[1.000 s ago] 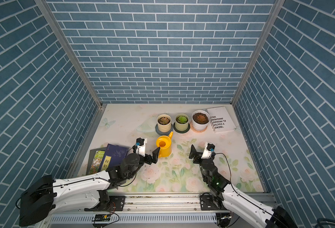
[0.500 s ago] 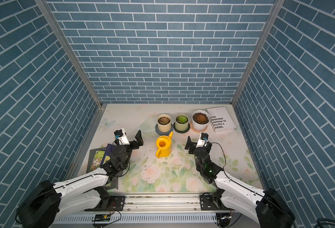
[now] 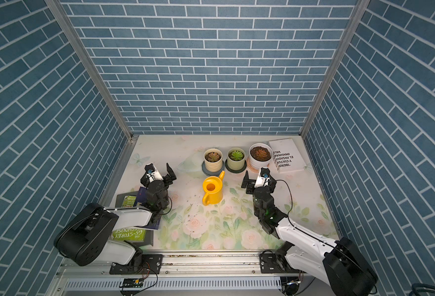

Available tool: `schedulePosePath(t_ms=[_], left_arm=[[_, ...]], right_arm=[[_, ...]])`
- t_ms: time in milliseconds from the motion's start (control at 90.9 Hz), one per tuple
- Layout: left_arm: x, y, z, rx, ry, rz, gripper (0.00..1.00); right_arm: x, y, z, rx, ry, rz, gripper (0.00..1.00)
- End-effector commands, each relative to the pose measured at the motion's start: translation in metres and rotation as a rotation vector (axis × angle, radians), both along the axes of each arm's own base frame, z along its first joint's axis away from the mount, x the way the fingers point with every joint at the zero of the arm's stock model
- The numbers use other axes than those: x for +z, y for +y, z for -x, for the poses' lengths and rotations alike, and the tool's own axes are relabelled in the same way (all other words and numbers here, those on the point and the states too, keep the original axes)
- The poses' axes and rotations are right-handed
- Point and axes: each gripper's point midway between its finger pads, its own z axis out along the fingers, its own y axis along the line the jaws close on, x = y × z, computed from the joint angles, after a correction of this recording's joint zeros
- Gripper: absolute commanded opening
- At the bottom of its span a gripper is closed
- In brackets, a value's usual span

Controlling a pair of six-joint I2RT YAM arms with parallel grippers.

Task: Water the succulent around the soil edge
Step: Reset both arms

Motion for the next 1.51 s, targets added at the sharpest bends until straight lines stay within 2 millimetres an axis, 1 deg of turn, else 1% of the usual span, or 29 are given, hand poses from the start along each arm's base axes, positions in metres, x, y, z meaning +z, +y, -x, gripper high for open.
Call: schedulePosePath(t_ms=[0, 44, 99, 154, 231, 253, 286, 341, 451, 539, 583, 627, 770, 825, 935, 979, 1001, 1012, 1067, 1111, 1133, 1188, 1254, 1331, 1408, 1496], left_arm=[[0.034, 0.025, 0.004, 0.158, -0.053, -0.07, 1.0], [0.039, 0.03, 0.005, 0.164, -0.049, -0.093, 1.0], [0.04, 0.037, 0.007, 0.168, -0.04, -0.101, 1.0], [0.032, 0.045, 0.007, 0.156, -0.018, -0.091, 1.0], [0.014, 0.06, 0.009, 0.162, 0.02, -0.079, 1.0], [0.013, 0.065, 0.011, 0.177, 0.021, -0.08, 1.0], [0.012, 0.065, 0.008, 0.153, 0.03, -0.08, 1.0], [0.017, 0.064, 0.005, 0.106, 0.001, -0.086, 1.0], [0.015, 0.074, -0.002, 0.12, 0.028, -0.11, 1.0], [-0.001, 0.085, -0.004, 0.137, 0.123, -0.138, 1.0], [-0.008, 0.087, -0.004, 0.113, 0.131, -0.105, 1.0], [-0.011, 0.088, 0.0, 0.072, 0.099, -0.082, 1.0], [-0.023, 0.097, 0.024, 0.057, 0.015, -0.036, 1.0], [-0.026, 0.097, 0.028, 0.038, -0.008, -0.03, 1.0], [-0.03, 0.091, 0.019, -0.031, 0.016, -0.029, 1.0], [-0.034, 0.09, 0.018, -0.039, 0.022, -0.031, 1.0], [-0.038, 0.09, 0.019, -0.043, 0.024, -0.032, 1.0], [-0.034, 0.089, 0.019, -0.046, 0.003, -0.037, 1.0], [-0.037, 0.087, 0.021, -0.062, 0.009, -0.045, 1.0], [-0.039, 0.087, 0.019, -0.059, 0.024, -0.042, 1.0], [-0.036, 0.085, 0.018, -0.068, 0.01, -0.049, 1.0], [-0.041, 0.085, 0.013, -0.073, 0.044, -0.048, 1.0], [-0.041, 0.083, 0.01, -0.064, 0.049, -0.06, 1.0], [-0.04, 0.083, 0.009, -0.062, 0.05, -0.061, 1.0], [-0.041, 0.083, 0.009, -0.062, 0.054, -0.061, 1.0], [-0.041, 0.083, 0.009, -0.062, 0.055, -0.06, 1.0]], right_arm=[[0.006, -0.008, -0.002, -0.021, -0.029, 0.012, 0.99], [0.005, -0.009, -0.001, -0.022, -0.031, 0.008, 0.99], [0.003, -0.011, 0.0, -0.022, -0.034, 0.0, 0.99], [0.002, -0.011, 0.001, -0.015, -0.038, -0.009, 0.99], [0.002, -0.01, 0.0, -0.006, -0.036, -0.01, 1.0], [0.002, -0.009, 0.0, -0.005, -0.035, -0.008, 1.0], [0.002, -0.009, 0.0, -0.004, -0.034, -0.009, 1.0], [0.003, -0.01, 0.001, -0.002, -0.036, -0.011, 0.99], [0.004, -0.011, 0.003, -0.001, -0.039, -0.017, 1.0], [0.007, -0.013, 0.004, -0.008, -0.044, -0.017, 0.99], [0.009, -0.014, 0.006, -0.007, -0.054, -0.026, 0.99], [0.011, -0.014, 0.007, 0.001, -0.066, -0.037, 0.99], [0.009, -0.011, 0.007, 0.015, -0.058, -0.029, 0.99], [0.008, -0.009, 0.006, 0.023, -0.058, -0.027, 1.0], [0.006, -0.005, 0.004, 0.038, -0.051, -0.018, 1.0], [0.006, -0.006, 0.004, 0.032, -0.049, -0.02, 0.99], [0.006, -0.007, 0.004, 0.026, -0.051, -0.024, 0.99], [0.006, -0.007, 0.004, 0.026, -0.051, -0.026, 0.99], [0.006, -0.011, 0.004, 0.006, -0.052, -0.038, 1.0], [0.004, -0.018, 0.004, -0.037, -0.043, -0.055, 1.0], [0.003, -0.02, 0.003, -0.054, -0.04, -0.06, 0.99], [0.002, -0.023, 0.002, -0.071, -0.035, -0.062, 0.99], [0.001, -0.026, -0.001, -0.087, -0.031, -0.052, 1.0], [-0.003, -0.032, -0.005, -0.117, -0.016, -0.032, 1.0], [-0.005, -0.035, -0.009, -0.119, -0.013, 0.024, 1.0], [-0.001, -0.036, -0.017, -0.108, -0.029, 0.107, 1.0]])
